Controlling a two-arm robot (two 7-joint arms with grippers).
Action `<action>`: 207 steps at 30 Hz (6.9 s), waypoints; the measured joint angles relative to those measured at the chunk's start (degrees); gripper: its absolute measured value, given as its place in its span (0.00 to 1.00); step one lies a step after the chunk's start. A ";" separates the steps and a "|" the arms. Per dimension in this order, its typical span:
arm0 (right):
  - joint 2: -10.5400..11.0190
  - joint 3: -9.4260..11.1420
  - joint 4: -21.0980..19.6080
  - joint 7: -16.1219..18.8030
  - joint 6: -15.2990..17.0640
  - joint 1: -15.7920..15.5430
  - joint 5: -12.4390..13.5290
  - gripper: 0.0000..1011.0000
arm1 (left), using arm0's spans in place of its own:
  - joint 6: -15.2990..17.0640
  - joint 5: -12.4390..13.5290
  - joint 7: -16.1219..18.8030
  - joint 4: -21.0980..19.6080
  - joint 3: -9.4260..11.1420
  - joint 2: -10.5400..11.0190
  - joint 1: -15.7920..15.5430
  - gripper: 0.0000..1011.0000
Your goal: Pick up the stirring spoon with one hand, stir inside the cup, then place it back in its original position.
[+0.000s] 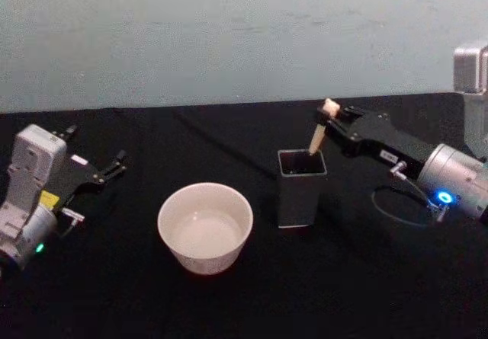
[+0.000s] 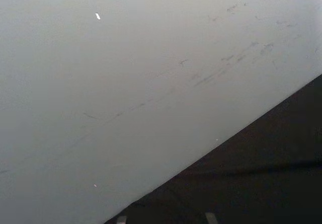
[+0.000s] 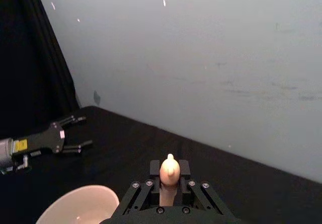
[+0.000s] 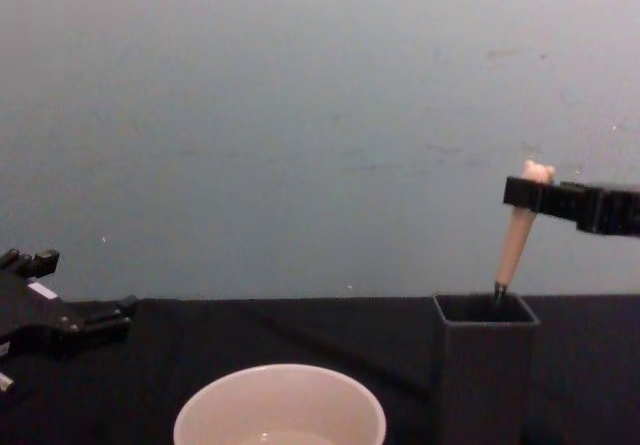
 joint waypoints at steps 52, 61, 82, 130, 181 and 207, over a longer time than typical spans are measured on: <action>-2.78 -2.34 6.40 0.30 3.38 1.60 -4.07 0.21 | 0.00 0.00 0.00 0.00 0.00 0.00 0.00 0.99; -2.78 -2.34 6.37 0.30 3.36 1.60 -4.07 0.50 | 0.00 0.00 0.00 0.00 0.00 0.00 0.00 0.99; -3.07 -2.20 6.24 -0.65 2.31 1.50 -4.79 0.99 | 0.00 0.00 0.00 0.00 0.00 0.00 0.00 0.99; -11.69 3.26 12.45 -22.39 -10.83 -4.98 -27.97 0.99 | 0.00 0.00 0.00 0.00 0.00 0.00 0.00 0.99; -11.52 3.15 12.15 -22.50 -11.27 -5.00 -27.94 0.99 | 0.00 0.00 0.00 0.00 0.00 0.00 0.00 0.99; -11.52 3.15 12.16 -22.49 -11.26 -5.00 -27.94 0.99 | 0.00 0.00 0.00 0.00 0.00 0.00 0.00 0.99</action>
